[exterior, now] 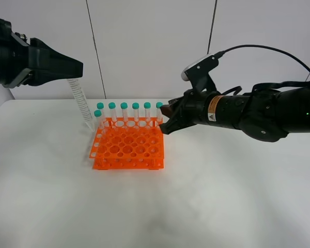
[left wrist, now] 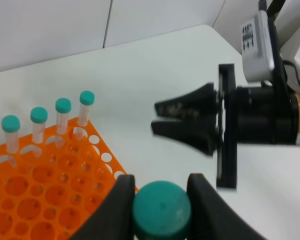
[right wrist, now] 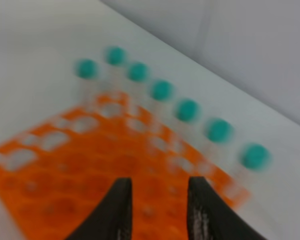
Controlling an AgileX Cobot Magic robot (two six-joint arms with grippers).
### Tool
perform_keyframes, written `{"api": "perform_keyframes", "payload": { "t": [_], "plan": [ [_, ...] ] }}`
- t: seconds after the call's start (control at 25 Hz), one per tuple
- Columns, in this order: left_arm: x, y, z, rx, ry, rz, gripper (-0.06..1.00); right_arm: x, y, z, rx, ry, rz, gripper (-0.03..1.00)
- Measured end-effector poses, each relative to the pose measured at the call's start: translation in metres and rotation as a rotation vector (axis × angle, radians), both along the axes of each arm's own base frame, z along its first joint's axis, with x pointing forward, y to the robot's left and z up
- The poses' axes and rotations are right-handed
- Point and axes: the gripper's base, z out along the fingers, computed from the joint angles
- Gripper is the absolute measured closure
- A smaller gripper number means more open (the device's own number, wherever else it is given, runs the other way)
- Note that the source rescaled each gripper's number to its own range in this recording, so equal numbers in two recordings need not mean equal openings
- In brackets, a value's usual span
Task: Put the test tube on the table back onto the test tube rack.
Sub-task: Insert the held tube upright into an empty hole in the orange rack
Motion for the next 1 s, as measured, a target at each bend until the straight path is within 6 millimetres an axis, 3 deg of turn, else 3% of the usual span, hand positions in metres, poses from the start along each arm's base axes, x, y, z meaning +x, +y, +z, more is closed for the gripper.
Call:
{"api": "perform_keyframes", "payload": {
  "t": [0.4, 0.6, 0.84, 1.0],
  "plan": [
    [0.0, 0.0, 0.0, 0.001, 0.0, -0.001, 0.94, 0.024, -0.096, -0.018, -0.102, 0.236, -0.433, 0.64],
    [0.0, 0.0, 0.0, 0.001, 0.0, -0.001, 0.94, 0.034, -0.133, -0.007, -0.165, 0.328, -0.613, 0.64],
    [0.0, 0.0, 0.0, 0.001, 0.0, -0.001, 0.94, 0.04, -0.151, 0.011, -0.221, 0.419, -0.699, 0.64],
    [0.0, 0.0, 0.0, 0.002, -0.001, -0.002, 0.94, 0.04, -0.155, 0.014, -0.117, 0.509, -0.67, 0.64]
  ]
}}
